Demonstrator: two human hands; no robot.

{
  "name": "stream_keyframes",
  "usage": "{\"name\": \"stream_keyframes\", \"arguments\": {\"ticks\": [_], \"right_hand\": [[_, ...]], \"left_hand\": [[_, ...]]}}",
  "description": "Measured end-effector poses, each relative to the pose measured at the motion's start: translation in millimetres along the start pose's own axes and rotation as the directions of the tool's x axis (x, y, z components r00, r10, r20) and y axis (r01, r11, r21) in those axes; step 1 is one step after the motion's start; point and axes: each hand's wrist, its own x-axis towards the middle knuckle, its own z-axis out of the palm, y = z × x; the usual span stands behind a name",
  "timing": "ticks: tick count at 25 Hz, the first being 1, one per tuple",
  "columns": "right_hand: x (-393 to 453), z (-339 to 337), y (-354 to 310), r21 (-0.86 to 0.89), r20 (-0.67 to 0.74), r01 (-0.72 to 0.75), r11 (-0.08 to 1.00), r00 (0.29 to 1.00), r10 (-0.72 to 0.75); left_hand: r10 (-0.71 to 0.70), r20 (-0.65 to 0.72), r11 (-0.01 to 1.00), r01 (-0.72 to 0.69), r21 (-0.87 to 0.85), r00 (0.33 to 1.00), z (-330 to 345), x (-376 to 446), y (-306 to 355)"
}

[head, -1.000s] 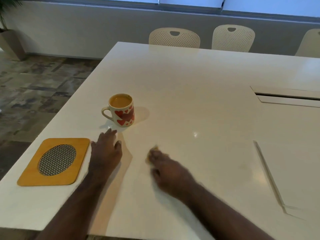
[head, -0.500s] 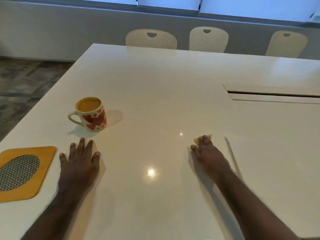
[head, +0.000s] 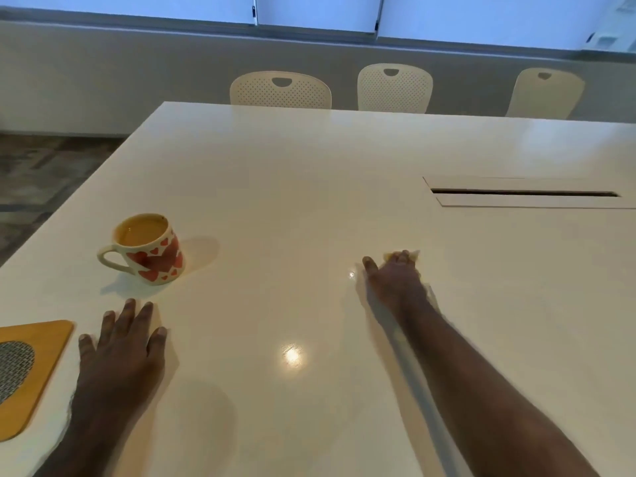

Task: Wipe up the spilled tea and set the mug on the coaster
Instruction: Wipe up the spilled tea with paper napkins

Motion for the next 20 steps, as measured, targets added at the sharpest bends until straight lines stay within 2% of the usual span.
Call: {"name": "stream_keyframes", "arguments": {"ticks": [2,4,6,7,9,11,17,20], "right_hand": [[-14.1,14.0,-24.7,-0.015,0.012,0.116,0.993,0.993,-0.116],[-50.6,42.0,-30.7,-0.02,0.054,0.343,0.939,0.938,-0.341],[-81.6,51.8,-12.3,-0.057,0.092,0.445,0.894,0.894,-0.439],[-83.7,48.8,1.2,-0.067,0.084,0.414,0.908,0.909,-0.409],[-70.1,33.6,22.8,-0.069,0.02,0.251,0.966,0.968,-0.25],[-54.0,20.0,30.7,-0.064,0.012,0.12,0.991,0.993,-0.119],[-8.1,22.0,20.4,-0.055,-0.022,0.131,0.99,0.991,-0.133],[15.5,13.9,-16.6,-0.043,-0.013,0.104,0.994,0.994,-0.105]], "left_hand": [[-0.022,0.012,0.999,0.022,-0.027,1.0,0.8,1.7,-0.9],[-0.027,0.019,0.999,0.028,-0.028,0.999,1.8,4.1,-2.9],[-0.011,0.014,1.0,0.012,-0.029,1.0,2.9,4.9,-3.7],[-0.009,0.011,0.999,0.009,-0.034,1.0,2.9,4.8,-3.1],[-0.014,0.01,0.998,0.015,-0.054,1.0,1.5,4.2,-1.1],[-0.012,0.002,0.998,0.012,-0.065,1.0,-0.9,2.8,1.2],[0.002,-0.004,0.998,-0.002,-0.055,1.0,-0.2,1.0,0.1],[0.0,0.014,1.0,0.001,-0.026,1.0,0.2,2.1,0.8]]}}
